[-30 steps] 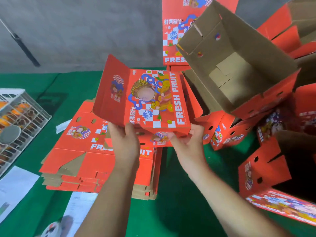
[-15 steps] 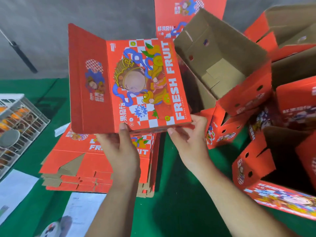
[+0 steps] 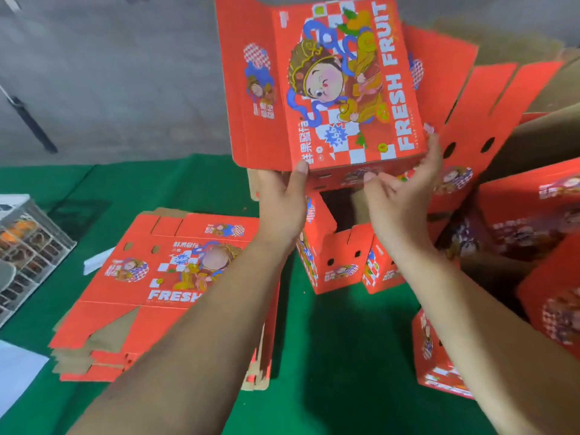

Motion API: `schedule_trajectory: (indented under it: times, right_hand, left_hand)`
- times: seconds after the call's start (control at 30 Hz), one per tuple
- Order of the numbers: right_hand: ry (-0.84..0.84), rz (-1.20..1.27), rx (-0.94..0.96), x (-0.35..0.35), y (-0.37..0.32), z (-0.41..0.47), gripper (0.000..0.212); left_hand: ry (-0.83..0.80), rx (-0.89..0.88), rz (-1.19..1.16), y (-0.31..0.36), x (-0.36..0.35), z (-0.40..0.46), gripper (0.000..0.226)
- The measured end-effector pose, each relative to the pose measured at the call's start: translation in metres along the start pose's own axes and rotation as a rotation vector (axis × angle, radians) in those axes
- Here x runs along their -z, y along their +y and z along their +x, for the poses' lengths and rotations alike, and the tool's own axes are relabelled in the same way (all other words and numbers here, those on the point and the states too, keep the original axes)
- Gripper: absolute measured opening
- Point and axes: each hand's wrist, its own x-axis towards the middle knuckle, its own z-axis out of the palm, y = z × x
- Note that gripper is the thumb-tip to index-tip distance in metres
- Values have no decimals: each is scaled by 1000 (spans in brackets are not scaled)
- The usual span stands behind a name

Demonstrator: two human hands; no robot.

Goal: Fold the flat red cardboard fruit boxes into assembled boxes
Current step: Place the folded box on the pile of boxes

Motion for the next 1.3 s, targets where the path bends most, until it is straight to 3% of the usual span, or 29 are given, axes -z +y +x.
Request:
schedule_trajectory:
  times: [0.07, 0.1, 0.13, 0.2, 0.27, 0.33, 0.43, 0.53, 0.6, 0.77, 0.87, 0.97, 1.1, 1.3]
  right_hand:
    - [-93, -266, 79, -12, 14, 11, 91]
    - [-188, -447, 79, -21, 19, 27, 84]
    - [-313, -604, 2, -30, 23, 47, 76]
    - [-495, -676, -266, -46, 22, 97, 65]
    - [-497, -554, -330, -57, 13, 137, 57]
    - [-439, -487, -218, -65, 3, 142, 54]
    - [-482, -469, -165, -76, 8, 103, 37]
    - [-520, -408, -239, -82, 27, 58, 41]
    - [-492, -362, -228, -81, 34, 33, 38]
    - [-535, -364, -353, -81, 54, -6, 38]
    - [-607, -376, -426, -85, 56, -22, 47]
    - [-669, -375, -375, -92, 54, -41, 45]
    - [-739, -425, -238, -98, 56, -52, 42]
    - [-758, -472, -164, -108, 54, -63, 42]
  left_hand:
    - [43, 57, 200, 3, -13, 35, 35]
    - [84, 178, 397, 6, -15, 60, 32]
    - [75, 376, 605, 8, -11, 83, 28]
    - [-137, 647, 769, 19, 4, 124, 30]
    - [-243, 594, 694, 29, 11, 151, 24]
    - [-241, 433, 540, 28, 6, 153, 16]
    - [-258, 228, 483, -4, -7, 121, 18]
    - [-251, 163, 519, -44, -7, 74, 20]
    - [-162, 133, 471, -58, -2, 53, 32]
    - [64, 243, 437, -89, 34, 51, 38]
    - [-39, 356, 464, -111, 66, 49, 46]
    - [-223, 424, 786, -135, 101, 45, 63]
    - [-144, 468, 823, -148, 129, 47, 78]
    - [-191, 402, 754, -151, 128, 38, 38]
